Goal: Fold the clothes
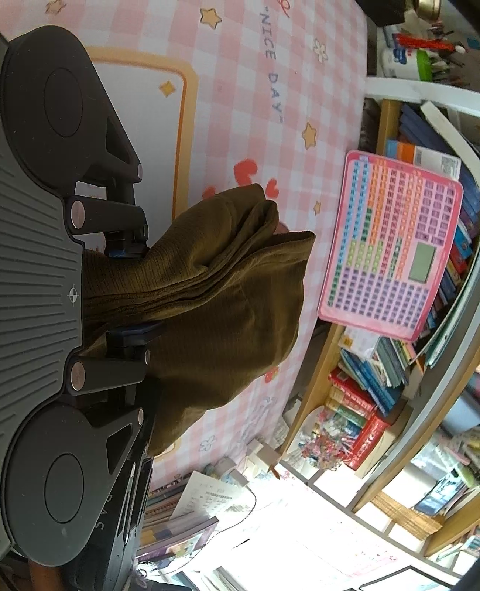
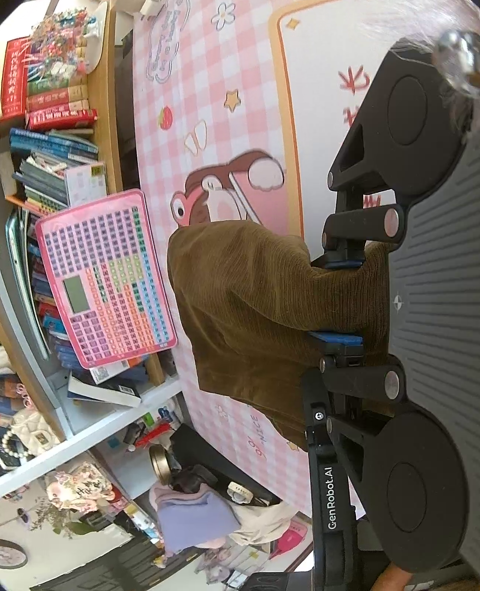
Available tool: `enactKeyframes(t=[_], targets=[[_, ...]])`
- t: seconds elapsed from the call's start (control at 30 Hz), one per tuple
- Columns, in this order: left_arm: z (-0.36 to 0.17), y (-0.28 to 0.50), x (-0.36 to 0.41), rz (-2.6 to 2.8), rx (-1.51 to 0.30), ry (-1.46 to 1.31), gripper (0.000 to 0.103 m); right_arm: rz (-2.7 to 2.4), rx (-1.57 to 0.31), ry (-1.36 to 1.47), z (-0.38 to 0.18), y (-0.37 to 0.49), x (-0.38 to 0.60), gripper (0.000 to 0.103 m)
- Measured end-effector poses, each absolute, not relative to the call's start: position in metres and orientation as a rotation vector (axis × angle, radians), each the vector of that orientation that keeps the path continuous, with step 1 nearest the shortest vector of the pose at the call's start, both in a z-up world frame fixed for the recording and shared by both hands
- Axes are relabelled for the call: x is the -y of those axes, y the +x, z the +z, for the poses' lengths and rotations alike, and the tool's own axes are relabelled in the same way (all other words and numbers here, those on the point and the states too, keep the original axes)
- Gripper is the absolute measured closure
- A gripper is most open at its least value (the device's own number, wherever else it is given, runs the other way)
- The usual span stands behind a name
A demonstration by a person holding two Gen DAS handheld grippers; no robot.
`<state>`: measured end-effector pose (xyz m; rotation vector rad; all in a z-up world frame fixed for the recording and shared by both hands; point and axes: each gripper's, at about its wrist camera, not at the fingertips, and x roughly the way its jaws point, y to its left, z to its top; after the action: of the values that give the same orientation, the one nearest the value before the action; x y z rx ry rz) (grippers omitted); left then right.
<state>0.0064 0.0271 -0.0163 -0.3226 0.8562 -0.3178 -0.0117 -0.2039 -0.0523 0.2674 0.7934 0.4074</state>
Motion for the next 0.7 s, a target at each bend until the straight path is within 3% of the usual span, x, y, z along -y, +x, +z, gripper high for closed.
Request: enactKeyframes(t=[0.33,0.7], targets=[[-0.022,0.036,-0.084,-0.345,-0.857,-0.330,0.074,0.390,-0.796,0.249,-0.054,0.014,0.147,0.074],[-0.022,0.131,-0.128,-0.361,-0.779,-0.292,0.073,0.371,-0.698,0.250,-0.055,0.099,0.104,0.074]])
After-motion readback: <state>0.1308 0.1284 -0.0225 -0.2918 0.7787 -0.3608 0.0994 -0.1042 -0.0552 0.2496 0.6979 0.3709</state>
